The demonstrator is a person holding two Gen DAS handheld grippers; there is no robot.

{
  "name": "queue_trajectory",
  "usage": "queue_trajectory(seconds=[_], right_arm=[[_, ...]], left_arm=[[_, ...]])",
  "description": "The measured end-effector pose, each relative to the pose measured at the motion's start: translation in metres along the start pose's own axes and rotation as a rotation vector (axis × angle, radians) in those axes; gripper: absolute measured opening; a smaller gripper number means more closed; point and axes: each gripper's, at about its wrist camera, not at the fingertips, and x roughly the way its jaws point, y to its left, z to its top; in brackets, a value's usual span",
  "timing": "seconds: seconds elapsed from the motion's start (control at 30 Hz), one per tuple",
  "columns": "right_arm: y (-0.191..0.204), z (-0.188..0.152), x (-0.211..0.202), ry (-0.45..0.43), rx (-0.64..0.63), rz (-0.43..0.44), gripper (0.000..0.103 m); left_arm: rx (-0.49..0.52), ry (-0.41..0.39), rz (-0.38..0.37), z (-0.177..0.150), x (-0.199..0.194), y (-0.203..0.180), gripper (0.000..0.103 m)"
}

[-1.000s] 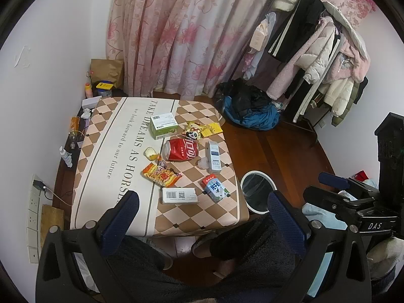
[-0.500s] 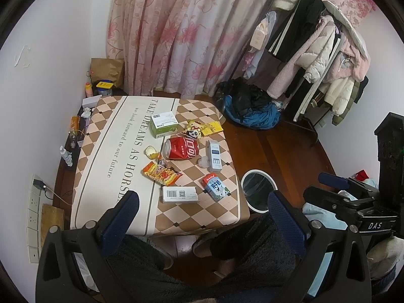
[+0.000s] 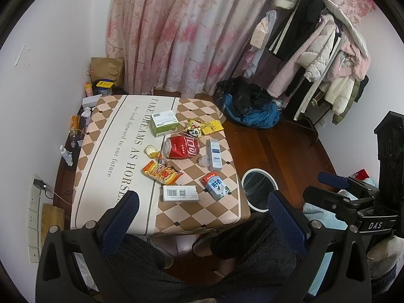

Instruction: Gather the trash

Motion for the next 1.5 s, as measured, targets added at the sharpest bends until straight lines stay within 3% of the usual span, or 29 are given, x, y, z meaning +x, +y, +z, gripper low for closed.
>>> queue_trajectory(seconds=[0.3,0.43,0.57,0.73,0.9,1.0,1.1,1.13,1.17,1.33,1.5], right_arm=[[-0.001,0.001,0.002,-0.001,0.009,-0.006,0.103],[-0.016,0.000,0.024,0.000,0.054,-0.039,0.103],[-0.049,0.005,0.080,0.030,0.129,-0.090,0.103],[-0.100,0.017,0.183,0.146,0.250,-0.109,0.101],[-0.136,0.044,0.277,0.222,0.269,-0.163,0.079],[-0.153,0.059,0.332,0.291,0.292,-0.177,0.078],[-0.167,0.069,0.378,0.360,0.319,-0.156,0.067],[-0.171,0.070,0.387,0.376,0.329,-0.145,0.060],[-0.176,0.070,0.394,0.389,0.342,-0.128,0.044],[-0.191,0.066,0.380,0.381,0.326,-0.102,0.042],[-0.211,0.036,0.349,0.397,0.303,-0.116,0.042]], left_arm=[[-0.004,0.005,0.019,-0.004,0.002,0.002,0.103],[-0.027,0.009,0.161,-0.006,0.036,0.015,0.103],[-0.086,0.082,0.321,-0.008,0.102,0.045,0.103],[-0.232,0.239,0.372,-0.019,0.182,0.089,0.103],[-0.407,0.342,0.399,-0.032,0.239,0.117,0.103],[-0.472,0.384,0.424,-0.036,0.262,0.124,0.103],[-0.523,0.422,0.430,-0.037,0.281,0.129,0.103],[-0.535,0.429,0.426,-0.037,0.284,0.129,0.103],[-0.547,0.436,0.417,-0.037,0.286,0.127,0.103],[-0.595,0.434,0.345,-0.038,0.279,0.106,0.103],[-0.691,0.462,0.228,-0.052,0.288,0.073,0.102]])
